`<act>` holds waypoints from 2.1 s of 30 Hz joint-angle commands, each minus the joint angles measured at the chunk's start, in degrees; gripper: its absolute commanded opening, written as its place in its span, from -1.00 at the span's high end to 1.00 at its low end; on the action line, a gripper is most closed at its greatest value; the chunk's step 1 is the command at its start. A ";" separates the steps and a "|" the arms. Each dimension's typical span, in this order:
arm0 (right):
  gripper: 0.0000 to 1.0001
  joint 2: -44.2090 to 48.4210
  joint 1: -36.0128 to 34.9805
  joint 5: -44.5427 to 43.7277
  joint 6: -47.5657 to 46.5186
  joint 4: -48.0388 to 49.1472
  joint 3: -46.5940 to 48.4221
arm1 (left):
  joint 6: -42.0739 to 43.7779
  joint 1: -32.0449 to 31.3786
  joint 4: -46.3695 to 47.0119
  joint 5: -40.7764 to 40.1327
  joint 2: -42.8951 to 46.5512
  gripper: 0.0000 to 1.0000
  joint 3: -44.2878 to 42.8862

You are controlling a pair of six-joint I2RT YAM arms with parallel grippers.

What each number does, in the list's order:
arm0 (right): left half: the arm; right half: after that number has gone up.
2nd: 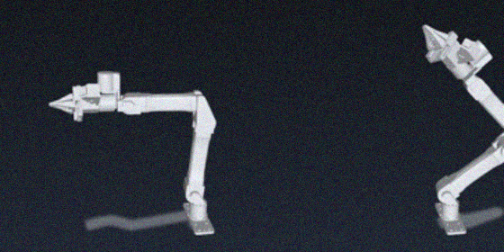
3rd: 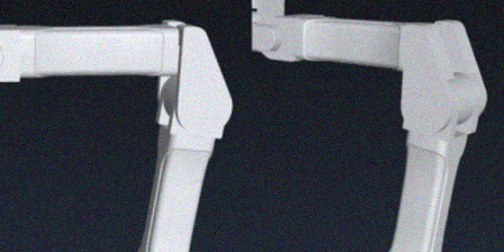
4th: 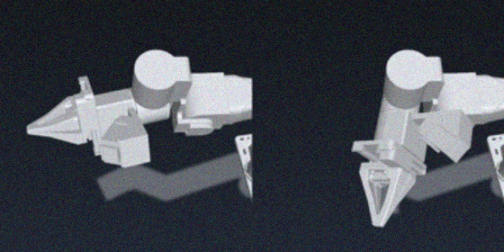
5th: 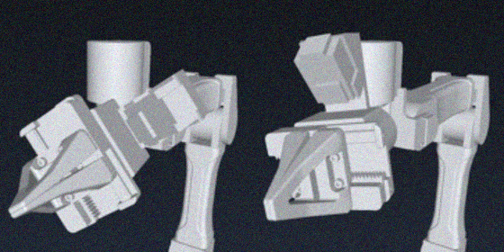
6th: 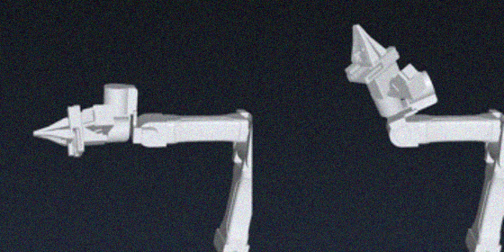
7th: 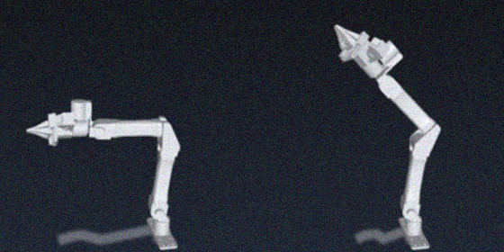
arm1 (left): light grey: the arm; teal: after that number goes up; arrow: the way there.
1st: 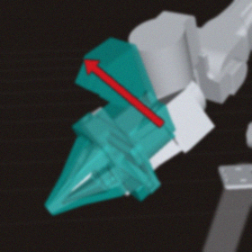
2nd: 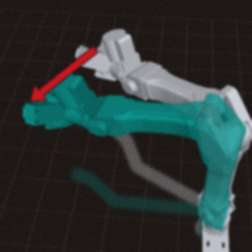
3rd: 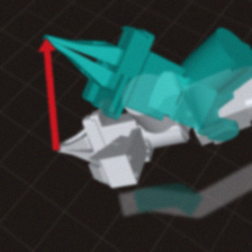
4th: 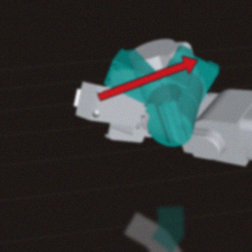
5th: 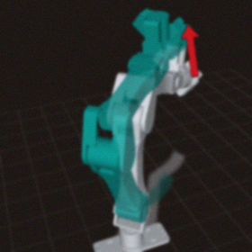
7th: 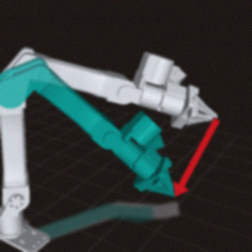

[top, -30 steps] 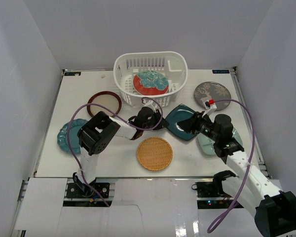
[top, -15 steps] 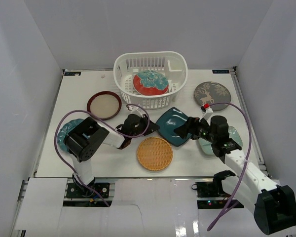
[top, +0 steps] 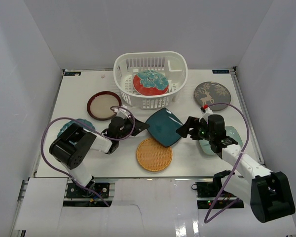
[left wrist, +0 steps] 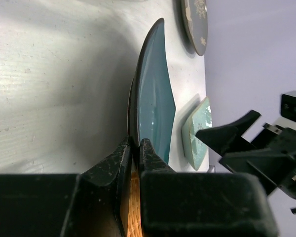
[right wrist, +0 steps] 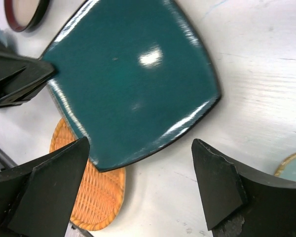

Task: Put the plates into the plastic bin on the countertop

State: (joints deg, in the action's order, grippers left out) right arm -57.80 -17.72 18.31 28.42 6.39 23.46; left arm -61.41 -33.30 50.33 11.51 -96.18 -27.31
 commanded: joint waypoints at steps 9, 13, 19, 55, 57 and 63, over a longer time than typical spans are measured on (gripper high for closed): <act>-0.80 -10.57 5.76 12.09 9.44 18.03 -2.89 | -7.49 3.06 14.97 9.67 7.76 1.00 1.20; -0.89 -13.21 5.76 14.56 12.00 24.62 -3.51 | -8.55 3.07 15.15 12.04 7.68 1.00 1.21; -0.37 -15.68 5.76 16.24 17.88 35.25 -5.18 | -10.05 3.15 14.98 14.86 9.08 1.00 1.47; 0.84 -50.19 3.13 3.05 12.01 8.66 73.18 | 40.84 3.24 -69.22 -21.33 53.28 -0.96 -20.24; 0.84 -57.75 2.42 1.83 10.07 2.35 83.78 | 41.10 3.33 -68.00 -22.49 54.78 -0.96 -18.41; 0.84 -68.76 0.93 -0.55 8.14 -3.58 95.71 | 41.72 3.68 -66.06 -21.79 56.63 -0.96 -16.28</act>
State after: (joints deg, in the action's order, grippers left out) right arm -127.26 -15.64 18.15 37.30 2.55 112.60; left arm -21.43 -30.06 -16.03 -8.95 -39.64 -44.31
